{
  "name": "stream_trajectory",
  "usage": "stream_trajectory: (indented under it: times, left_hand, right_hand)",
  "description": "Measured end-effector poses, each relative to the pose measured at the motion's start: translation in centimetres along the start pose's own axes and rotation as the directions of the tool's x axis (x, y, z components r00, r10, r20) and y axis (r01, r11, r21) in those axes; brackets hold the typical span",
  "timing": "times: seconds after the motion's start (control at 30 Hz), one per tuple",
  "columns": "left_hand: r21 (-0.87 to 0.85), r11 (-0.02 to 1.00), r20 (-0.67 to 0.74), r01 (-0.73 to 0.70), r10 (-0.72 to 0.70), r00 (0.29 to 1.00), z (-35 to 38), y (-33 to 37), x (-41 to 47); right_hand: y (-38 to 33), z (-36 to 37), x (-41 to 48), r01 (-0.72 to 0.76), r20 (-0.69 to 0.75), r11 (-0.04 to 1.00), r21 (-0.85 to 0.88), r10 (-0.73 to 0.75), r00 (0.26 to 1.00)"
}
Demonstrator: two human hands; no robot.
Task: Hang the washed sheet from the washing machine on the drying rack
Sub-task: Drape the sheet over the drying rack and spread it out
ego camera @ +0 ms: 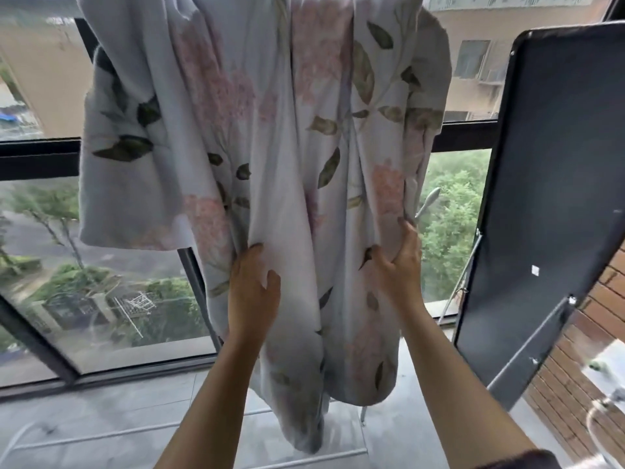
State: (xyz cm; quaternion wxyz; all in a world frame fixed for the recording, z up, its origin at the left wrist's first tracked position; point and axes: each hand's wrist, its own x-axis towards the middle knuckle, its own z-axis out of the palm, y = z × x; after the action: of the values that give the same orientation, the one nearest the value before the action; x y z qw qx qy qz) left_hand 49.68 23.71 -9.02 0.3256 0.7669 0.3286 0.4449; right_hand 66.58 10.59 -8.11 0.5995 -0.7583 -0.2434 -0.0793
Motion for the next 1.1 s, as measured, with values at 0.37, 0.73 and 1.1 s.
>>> stream_trajectory:
  times: [0.37,0.73,1.1]
  left_hand:
    - [0.357,0.921,-0.045,0.155,-0.149,0.988,1.5,-0.2,3.6]
    - [0.503,0.849,0.039,0.161,-0.209,0.977,0.6,-4.5,5.1]
    - [0.782,0.623,0.339,0.002,-0.428,0.838,-0.6,1.8,7.7]
  right_hand:
    - [-1.0,0.8,1.8,0.091,0.191,0.934,-0.347,-0.024,0.981]
    - [5.0,0.0,-1.4,0.039,0.203,0.941,-0.335,0.032,0.979]
    - [-0.8,-0.8,1.7,-0.26,0.399,0.884,0.387,0.094,0.912]
